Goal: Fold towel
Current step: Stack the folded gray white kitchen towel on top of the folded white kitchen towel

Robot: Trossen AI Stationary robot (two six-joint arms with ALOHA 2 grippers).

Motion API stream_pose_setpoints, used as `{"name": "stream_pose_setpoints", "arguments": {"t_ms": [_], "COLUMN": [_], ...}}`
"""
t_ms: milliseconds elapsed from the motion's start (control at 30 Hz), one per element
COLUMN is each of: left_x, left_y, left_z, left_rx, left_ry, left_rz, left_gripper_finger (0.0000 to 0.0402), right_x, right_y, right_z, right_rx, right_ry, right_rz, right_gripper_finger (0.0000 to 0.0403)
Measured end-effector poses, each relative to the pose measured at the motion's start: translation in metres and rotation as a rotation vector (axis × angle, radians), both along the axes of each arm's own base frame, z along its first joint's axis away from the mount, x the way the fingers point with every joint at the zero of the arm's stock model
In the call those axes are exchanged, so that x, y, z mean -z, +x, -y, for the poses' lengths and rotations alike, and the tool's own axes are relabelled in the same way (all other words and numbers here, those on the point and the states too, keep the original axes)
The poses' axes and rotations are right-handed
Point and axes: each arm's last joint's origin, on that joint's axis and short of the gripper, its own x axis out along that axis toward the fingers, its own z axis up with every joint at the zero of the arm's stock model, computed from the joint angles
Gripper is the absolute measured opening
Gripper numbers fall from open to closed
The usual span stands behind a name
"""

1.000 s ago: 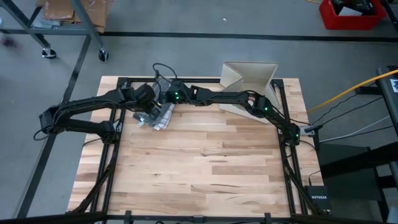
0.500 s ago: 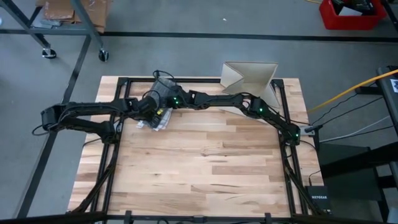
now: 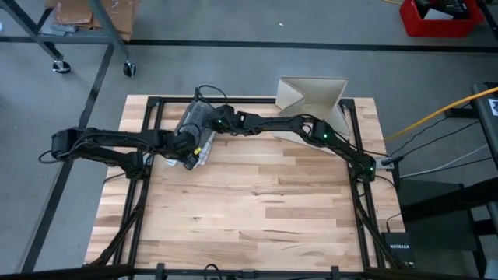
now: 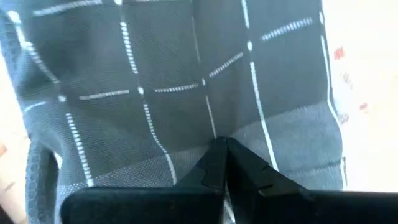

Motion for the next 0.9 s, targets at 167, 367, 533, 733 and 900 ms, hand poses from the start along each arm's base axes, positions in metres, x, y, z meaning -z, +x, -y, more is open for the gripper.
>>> {"name": "stream_pose_setpoints", "arguments": {"t_ms": [167,367,533,733,900], "left_x": [0.001,0.001,-0.010,-0.042,-0.061], "left_y": [0.000,0.002,0.007,0.011,0.004], "left_z": [0.010,0.023,0.029,0.030,0.029], "left_rx": [0.018,0.027,-0.029,-0.014,-0.026], "left_ry": [-0.019,-0.041,-0.034,0.040,0.081], "left_rz": [-0.018,0.005,0.086,0.225,0.323], "left_gripper_finger": [0.0000,0.0000,0.0000,0.0000,0.0000], "right_x": [0.000,0.000,-0.004,-0.032,-0.053], "right_y": [-0.002,-0.003,0.000,0.014,0.019], "right_z": [0.007,0.010,0.011,0.009,0.005], "right_rx": [0.077,0.105,0.085,-0.051,-0.075], "right_ry": [0.050,0.073,0.066,-0.048,-0.120], "right_rz": [0.036,0.048,0.098,0.375,0.583], "right_gripper_finger": [0.0003,0.0004,0.0004,0.0005,0.0005]}}
